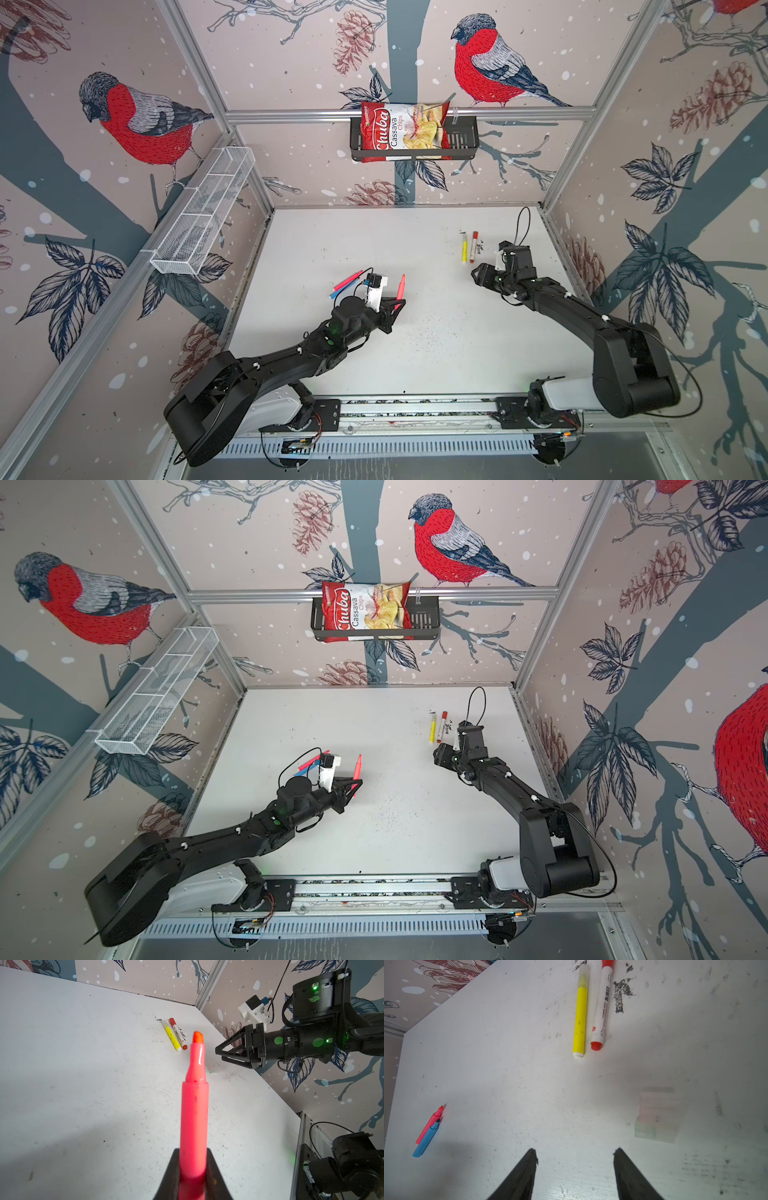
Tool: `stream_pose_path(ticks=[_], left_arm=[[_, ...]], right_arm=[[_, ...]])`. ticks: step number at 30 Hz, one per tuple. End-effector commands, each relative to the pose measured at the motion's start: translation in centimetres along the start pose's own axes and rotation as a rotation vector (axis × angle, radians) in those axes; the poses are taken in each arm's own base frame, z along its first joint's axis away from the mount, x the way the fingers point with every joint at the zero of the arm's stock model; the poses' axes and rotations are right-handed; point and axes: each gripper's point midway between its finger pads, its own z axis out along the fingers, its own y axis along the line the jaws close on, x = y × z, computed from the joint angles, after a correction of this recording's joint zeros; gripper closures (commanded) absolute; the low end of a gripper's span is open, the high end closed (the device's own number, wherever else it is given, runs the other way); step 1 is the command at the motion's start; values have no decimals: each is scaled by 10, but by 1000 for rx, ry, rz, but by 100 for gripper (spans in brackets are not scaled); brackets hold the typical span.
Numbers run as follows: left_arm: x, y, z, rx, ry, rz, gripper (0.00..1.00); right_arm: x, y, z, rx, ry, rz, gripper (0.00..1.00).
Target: Insert the pens into the pen caps
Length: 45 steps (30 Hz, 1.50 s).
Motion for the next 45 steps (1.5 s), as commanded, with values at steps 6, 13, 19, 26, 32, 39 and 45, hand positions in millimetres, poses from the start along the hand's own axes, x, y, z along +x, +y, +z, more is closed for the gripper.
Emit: stream_pose_path(ticks=[6, 13, 19, 26, 32, 39, 45], left_arm=[[-6, -2, -1, 6, -18, 22, 100], [-6, -2, -2, 2, -22, 20, 100], [-7, -1, -3, -2, -22, 18, 100], [-8, -1, -2, -7, -24, 18, 100], [-7, -1, -2, -7, -22, 15, 100], [-7, -1, -2, -7, -21, 18, 100], [-6, 0, -3, -11, -22, 19, 100]], right_arm=[[9, -47, 8, 172, 30, 3, 39], [17, -58, 17, 177, 58, 5, 39], [17, -68, 21, 209, 64, 5, 40], [14, -72, 26, 224, 69, -12, 40], [15, -71, 32, 214, 79, -19, 41], [12, -67, 36, 197, 85, -21, 42], [24, -57, 43, 158, 118, -32, 44]])
